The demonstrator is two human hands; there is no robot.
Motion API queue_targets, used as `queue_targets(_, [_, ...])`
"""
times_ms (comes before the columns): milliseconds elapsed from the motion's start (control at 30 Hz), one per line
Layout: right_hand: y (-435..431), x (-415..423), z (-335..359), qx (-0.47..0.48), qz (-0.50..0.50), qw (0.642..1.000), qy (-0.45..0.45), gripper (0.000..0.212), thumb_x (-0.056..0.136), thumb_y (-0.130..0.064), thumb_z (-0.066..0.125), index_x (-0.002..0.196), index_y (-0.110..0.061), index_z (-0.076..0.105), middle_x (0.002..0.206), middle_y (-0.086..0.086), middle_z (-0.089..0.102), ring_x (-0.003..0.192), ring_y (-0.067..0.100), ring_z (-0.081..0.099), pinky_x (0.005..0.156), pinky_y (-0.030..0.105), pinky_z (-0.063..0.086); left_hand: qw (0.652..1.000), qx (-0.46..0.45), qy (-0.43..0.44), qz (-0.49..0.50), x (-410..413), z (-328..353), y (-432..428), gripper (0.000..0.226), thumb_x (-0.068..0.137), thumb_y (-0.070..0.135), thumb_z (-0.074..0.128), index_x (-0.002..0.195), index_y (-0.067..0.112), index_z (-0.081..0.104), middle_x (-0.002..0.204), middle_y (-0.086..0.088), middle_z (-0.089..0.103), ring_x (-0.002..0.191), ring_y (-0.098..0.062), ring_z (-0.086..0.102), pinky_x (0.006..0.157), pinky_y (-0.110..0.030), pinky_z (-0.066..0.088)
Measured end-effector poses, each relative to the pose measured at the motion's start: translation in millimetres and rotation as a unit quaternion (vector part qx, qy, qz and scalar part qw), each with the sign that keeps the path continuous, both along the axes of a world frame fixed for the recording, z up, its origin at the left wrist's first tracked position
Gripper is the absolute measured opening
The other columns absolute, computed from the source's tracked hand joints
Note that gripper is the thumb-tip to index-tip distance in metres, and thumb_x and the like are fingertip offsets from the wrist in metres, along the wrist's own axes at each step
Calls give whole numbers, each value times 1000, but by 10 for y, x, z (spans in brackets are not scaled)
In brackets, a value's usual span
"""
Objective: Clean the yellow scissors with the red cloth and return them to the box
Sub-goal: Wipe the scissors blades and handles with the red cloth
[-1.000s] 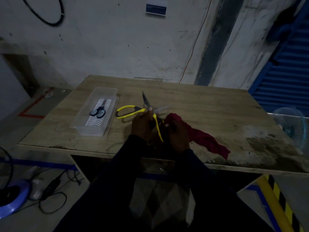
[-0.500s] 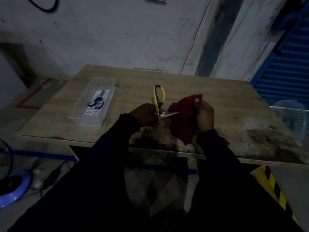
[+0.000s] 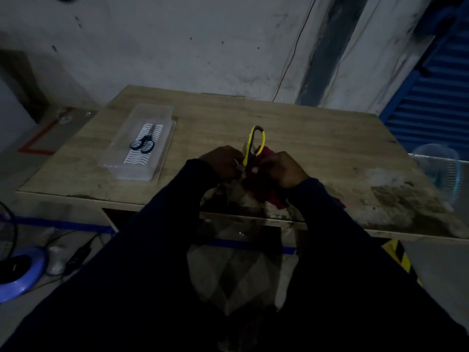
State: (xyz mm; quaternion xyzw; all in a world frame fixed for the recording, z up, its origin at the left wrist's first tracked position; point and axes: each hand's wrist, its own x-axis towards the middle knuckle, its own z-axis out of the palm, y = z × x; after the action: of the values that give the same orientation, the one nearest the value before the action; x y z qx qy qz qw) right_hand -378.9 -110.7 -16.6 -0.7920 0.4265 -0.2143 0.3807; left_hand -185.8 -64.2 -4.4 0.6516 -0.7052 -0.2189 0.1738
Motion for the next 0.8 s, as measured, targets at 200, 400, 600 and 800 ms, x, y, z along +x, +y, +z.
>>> queue_targets(200, [71, -16, -10, 99, 16, 995, -19, 6, 82, -1, 71, 87, -2, 75, 58, -9, 68, 55, 1, 59, 58, 18, 46, 998, 26, -60, -11, -30, -19, -19, 17, 79, 26, 74, 90, 13, 73, 95, -15, 70, 90, -32, 66, 76, -35, 53])
queue_targets(400, [145, -54, -154, 118, -21, 991, -63, 8, 70, -14, 70, 72, -6, 72, 64, 3, 64, 60, 11, 55, 61, 28, 43, 991, 30, -125, -19, -104, -28, 4, 21, 82, 28, 68, 94, 11, 70, 103, -15, 68, 96, -36, 65, 82, -47, 55])
queue_targets(600, [133, -52, -171, 128, -22, 989, -73, 8, 79, -11, 74, 72, -8, 72, 69, -1, 73, 63, 6, 64, 63, 24, 54, 992, 61, -103, -30, -63, -54, -8, 47, 64, 50, 58, 88, 13, 73, 92, -12, 71, 88, -31, 68, 79, -42, 56])
queue_targets(800, [74, 68, -200, 88, -22, 996, -26, 17, 80, -19, 76, 64, -18, 70, 71, -7, 73, 68, 7, 68, 71, 26, 56, 990, 92, -91, -53, -58, -90, 3, 43, 81, 42, 58, 93, 4, 73, 98, -17, 70, 95, -31, 65, 72, -29, 43])
